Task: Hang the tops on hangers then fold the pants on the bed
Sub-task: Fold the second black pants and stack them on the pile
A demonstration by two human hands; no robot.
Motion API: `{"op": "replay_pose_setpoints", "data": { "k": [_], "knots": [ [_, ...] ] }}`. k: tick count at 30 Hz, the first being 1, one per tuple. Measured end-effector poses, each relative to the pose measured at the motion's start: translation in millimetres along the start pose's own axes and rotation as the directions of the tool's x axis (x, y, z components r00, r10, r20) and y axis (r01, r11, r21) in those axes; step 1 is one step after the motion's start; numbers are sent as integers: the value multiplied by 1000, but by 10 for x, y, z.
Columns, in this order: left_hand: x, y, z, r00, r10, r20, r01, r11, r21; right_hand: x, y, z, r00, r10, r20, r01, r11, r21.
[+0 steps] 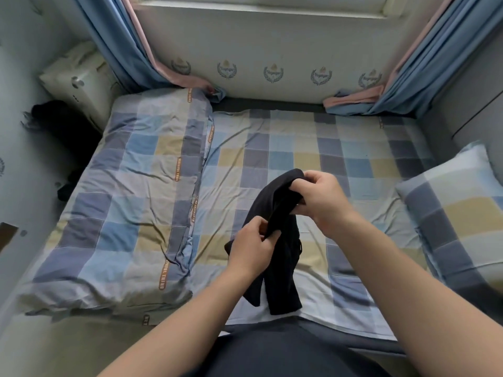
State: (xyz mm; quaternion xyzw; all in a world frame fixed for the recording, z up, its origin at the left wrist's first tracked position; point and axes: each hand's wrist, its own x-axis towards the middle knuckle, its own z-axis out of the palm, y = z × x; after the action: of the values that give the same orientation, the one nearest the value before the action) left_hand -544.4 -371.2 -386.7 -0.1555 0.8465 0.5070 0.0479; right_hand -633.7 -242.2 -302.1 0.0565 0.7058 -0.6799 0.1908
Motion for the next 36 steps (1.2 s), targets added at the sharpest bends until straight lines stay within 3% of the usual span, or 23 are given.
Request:
{"op": "replay_pose_setpoints", "data": {
  "k": [3,5,9,13,16,19,21,23,26,29,31,33,36],
  "knots": [
    [86,-22,-119,999,35,-37,-38,994,-106,-23,-65,8,1000,9,10,-11,981,193],
    [118,30,-210,999,8,-43,-19,968,-252,-47,-20,-22,999,-31,20,27,983,184],
    [287,92,-395,976,-194,-101,107,825,-555,-221,334,0,997,-47,56,52,994,-94],
    [361,191,-609,952,-306,-8,184,593,-784,-497,788,204,975,84,206,0,925,-381],
    [326,295,-660,945,-319,68,227,492,-841,-541,1046,431,989,87,118,-21,879,-476],
    [322,315,-706,940,-323,109,258,467,-846,-373,1111,429,1000,7,-4,-8,812,-584],
    [341,277,-757,938,-326,119,268,462,-845,-264,1094,340,999,-52,-7,35,750,-660],
    [372,220,-811,940,-323,112,263,474,-840,-194,1055,288,997,-74,34,78,750,-657],
    [449,103,-902,965,-261,39,183,555,-812,-165,905,290,996,-76,53,93,855,-511],
    [501,-39,-1045,998,-57,17,56,806,-589,-154,652,316,993,-83,83,104,951,-292],
    [452,-123,-1078,989,39,141,14,934,-357,-152,465,327,988,-88,123,107,981,-159],
    [407,-219,-1046,974,25,224,25,976,-218,-148,313,316,987,-106,123,118,989,-95],
    [324,-271,-971,984,32,178,19,960,-280,-102,186,278,993,-108,39,111,991,-78]
  ]
}}
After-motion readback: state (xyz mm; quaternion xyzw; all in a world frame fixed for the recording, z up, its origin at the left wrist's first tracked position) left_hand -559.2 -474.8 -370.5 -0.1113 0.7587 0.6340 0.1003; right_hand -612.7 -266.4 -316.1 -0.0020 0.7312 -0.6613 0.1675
